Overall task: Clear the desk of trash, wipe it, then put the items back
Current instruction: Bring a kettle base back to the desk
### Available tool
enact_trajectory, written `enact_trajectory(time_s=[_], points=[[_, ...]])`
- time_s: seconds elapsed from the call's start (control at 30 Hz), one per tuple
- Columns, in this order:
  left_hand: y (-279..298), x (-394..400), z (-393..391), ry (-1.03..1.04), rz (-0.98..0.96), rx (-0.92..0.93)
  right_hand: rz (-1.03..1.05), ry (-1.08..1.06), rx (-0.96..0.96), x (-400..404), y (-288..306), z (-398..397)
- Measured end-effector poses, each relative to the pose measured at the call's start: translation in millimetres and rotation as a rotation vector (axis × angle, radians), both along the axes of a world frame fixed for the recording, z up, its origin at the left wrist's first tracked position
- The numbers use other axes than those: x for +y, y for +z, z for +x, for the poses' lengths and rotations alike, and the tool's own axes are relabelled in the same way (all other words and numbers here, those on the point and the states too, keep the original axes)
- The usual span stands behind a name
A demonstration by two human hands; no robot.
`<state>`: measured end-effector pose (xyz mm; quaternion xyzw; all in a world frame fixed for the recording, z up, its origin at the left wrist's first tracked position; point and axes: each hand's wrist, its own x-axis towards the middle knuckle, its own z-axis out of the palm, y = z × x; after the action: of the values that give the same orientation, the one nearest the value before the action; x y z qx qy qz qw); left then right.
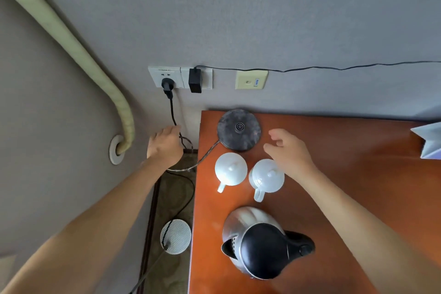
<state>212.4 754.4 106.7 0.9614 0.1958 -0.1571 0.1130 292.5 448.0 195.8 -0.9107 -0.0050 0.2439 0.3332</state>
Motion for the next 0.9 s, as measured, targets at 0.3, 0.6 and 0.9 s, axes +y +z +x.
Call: enact_trajectory(time_s=[0.3,0.6,0.9], points=[[8,-88,-83,0.101,-0.539,-0.215,0.008,0.023,0.108,-81,34,-91],[11,-132,-109,0.237,-0.722,-0.092,-0.284,0.348,0.229,-119,10,-164],[47,-170,-184,0.365,-1.059,-0.139,0.044,0.021,0.125,-119,-26,-173]])
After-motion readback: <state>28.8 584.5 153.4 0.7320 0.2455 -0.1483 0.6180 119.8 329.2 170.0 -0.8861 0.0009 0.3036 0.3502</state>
